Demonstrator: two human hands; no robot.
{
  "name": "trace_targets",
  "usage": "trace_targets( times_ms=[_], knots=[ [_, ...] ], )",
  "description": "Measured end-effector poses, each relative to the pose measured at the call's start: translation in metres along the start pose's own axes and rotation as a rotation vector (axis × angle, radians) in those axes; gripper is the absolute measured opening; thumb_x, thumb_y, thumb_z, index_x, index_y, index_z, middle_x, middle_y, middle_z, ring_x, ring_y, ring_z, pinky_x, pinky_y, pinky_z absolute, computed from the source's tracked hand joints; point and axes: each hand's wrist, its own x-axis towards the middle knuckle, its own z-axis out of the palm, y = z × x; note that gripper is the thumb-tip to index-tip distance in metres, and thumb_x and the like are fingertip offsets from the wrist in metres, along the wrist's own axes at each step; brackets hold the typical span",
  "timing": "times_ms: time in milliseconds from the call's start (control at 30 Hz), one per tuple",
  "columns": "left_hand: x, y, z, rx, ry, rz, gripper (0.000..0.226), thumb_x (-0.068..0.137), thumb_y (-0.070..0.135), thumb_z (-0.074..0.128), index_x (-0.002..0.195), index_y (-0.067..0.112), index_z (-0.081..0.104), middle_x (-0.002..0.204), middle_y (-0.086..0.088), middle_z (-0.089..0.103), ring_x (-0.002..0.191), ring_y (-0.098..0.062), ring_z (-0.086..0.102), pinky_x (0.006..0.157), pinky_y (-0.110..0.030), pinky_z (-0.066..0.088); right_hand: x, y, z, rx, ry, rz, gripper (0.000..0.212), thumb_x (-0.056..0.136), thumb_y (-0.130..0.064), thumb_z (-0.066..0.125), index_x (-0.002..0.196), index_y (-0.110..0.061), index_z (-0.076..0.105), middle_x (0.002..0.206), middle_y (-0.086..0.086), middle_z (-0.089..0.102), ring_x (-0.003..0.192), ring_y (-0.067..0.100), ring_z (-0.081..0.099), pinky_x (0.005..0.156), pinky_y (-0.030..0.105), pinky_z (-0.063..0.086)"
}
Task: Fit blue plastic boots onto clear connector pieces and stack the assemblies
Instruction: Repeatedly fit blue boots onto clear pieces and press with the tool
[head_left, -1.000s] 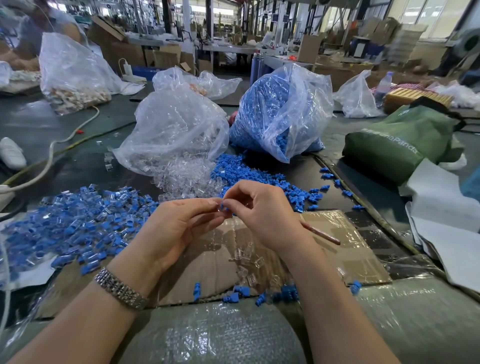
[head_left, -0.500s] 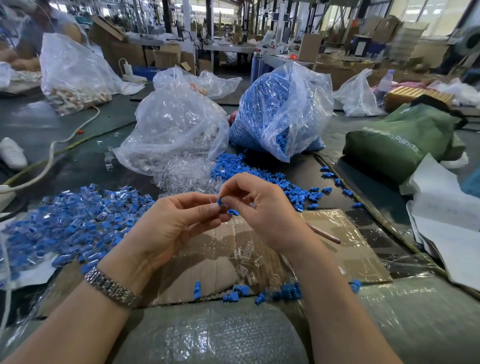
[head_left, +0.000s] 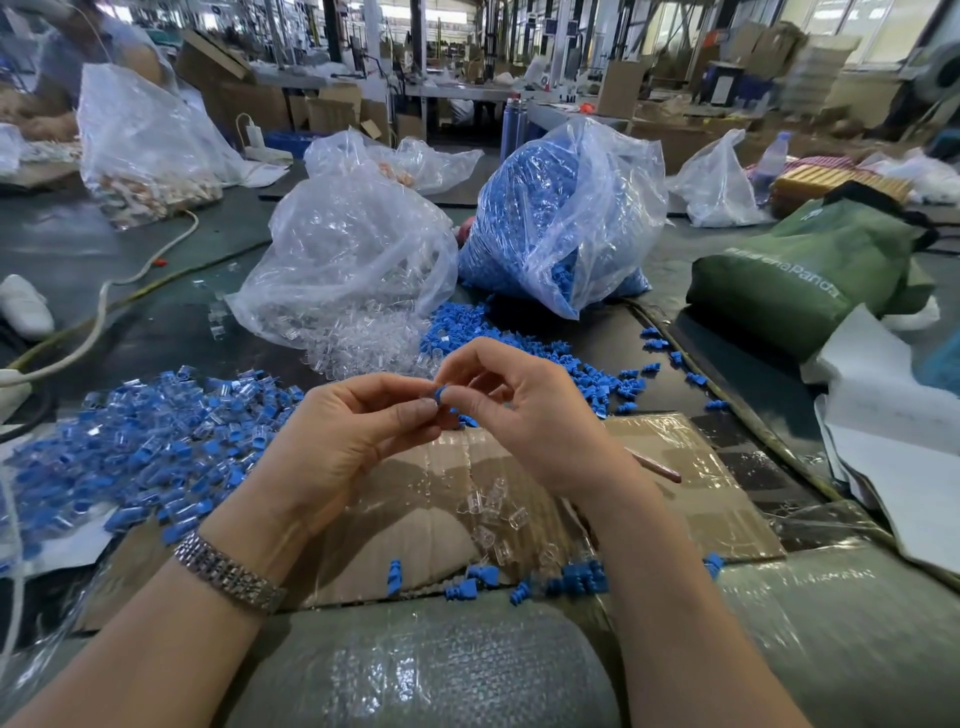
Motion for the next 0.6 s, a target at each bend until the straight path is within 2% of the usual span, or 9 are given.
trace_targets(
  times_ms=[67,133,200,267,333,400,500,600],
  knots=[
    [-0.001,0.002,0.0,-0.004,0.002,0.01,0.021,0.073,0.0,0.071,0.093,-0.002,0.076,0.098,-0.026,0.075,0.091,-0.031,0.076,0.076,-0.027,0.061,-0.001,0.001,-0.008,-0.03,0.072,0.095,0.019,0.094,-0.039,0.07,0.107,-0.028,0.065,0.092,-0.012,0.066,0.085,0.0,0.062,0.075,0.017,0.047],
    [-0.001,0.002,-0.002,0.001,0.017,0.02,0.021,0.072,0.001,0.072,0.093,-0.001,0.076,0.098,-0.027,0.074,0.091,-0.032,0.076,0.077,-0.028,0.061,-0.003,0.01,-0.018,-0.313,0.13,0.279,0.043,0.087,-0.061,0.066,0.116,-0.029,0.059,0.105,-0.016,0.061,0.099,0.0,0.058,0.085,0.025,0.047],
    [0.0,0.001,-0.003,0.002,0.03,0.026,0.021,0.072,0.002,0.073,0.092,0.0,0.075,0.097,-0.026,0.074,0.091,-0.032,0.075,0.078,-0.03,0.062,-0.008,0.017,-0.025,-0.628,-0.002,0.556,0.074,0.078,-0.075,0.065,0.129,-0.022,0.052,0.126,-0.002,0.052,0.122,0.018,0.048,0.104,0.043,0.045],
    [0.002,0.0,-0.005,0.007,0.036,0.03,0.021,0.072,0.002,0.073,0.093,0.001,0.074,0.096,-0.024,0.075,0.09,-0.031,0.075,0.078,-0.03,0.062,-0.012,0.023,-0.026,-0.784,-0.154,0.73,0.084,0.076,-0.073,0.071,0.132,-0.015,0.051,0.135,0.009,0.048,0.128,0.029,0.044,0.108,0.05,0.043],
    [0.003,0.0,-0.006,0.006,0.032,0.026,0.02,0.073,0.002,0.073,0.093,0.002,0.075,0.097,-0.022,0.075,0.09,-0.03,0.075,0.076,-0.029,0.062,-0.012,0.026,-0.027,-0.839,-0.191,0.737,0.059,0.084,-0.059,0.073,0.116,-0.012,0.058,0.127,0.014,0.056,0.118,0.032,0.052,0.1,0.047,0.049],
    [0.004,0.0,-0.007,-0.019,0.029,0.022,0.019,0.073,0.002,0.073,0.092,0.004,0.076,0.099,-0.023,0.075,0.091,-0.03,0.075,0.074,-0.028,0.061,-0.011,0.025,-0.028,-0.825,-0.171,0.688,0.032,0.089,-0.042,0.071,0.095,-0.012,0.06,0.111,0.014,0.063,0.104,0.031,0.059,0.088,0.043,0.054],
    [0.005,0.001,-0.009,-0.062,0.039,0.019,0.017,0.073,0.002,0.073,0.088,0.007,0.079,0.1,-0.023,0.075,0.091,-0.03,0.075,0.073,-0.027,0.061,-0.008,0.022,-0.027,-0.716,-0.147,0.668,0.019,0.089,-0.028,0.064,0.087,-0.009,0.064,0.088,0.011,0.066,0.083,0.027,0.064,0.072,0.04,0.055],
    [0.006,0.0,-0.01,-0.087,0.032,0.024,0.02,0.072,0.004,0.073,0.09,0.009,0.081,0.101,-0.02,0.076,0.092,-0.028,0.075,0.075,-0.027,0.062,-0.008,0.014,-0.029,-0.525,-0.143,0.621,0.014,0.091,-0.017,0.059,0.08,-0.008,0.062,0.073,0.008,0.061,0.063,0.025,0.057,0.06,0.037,0.05]
  ],
)
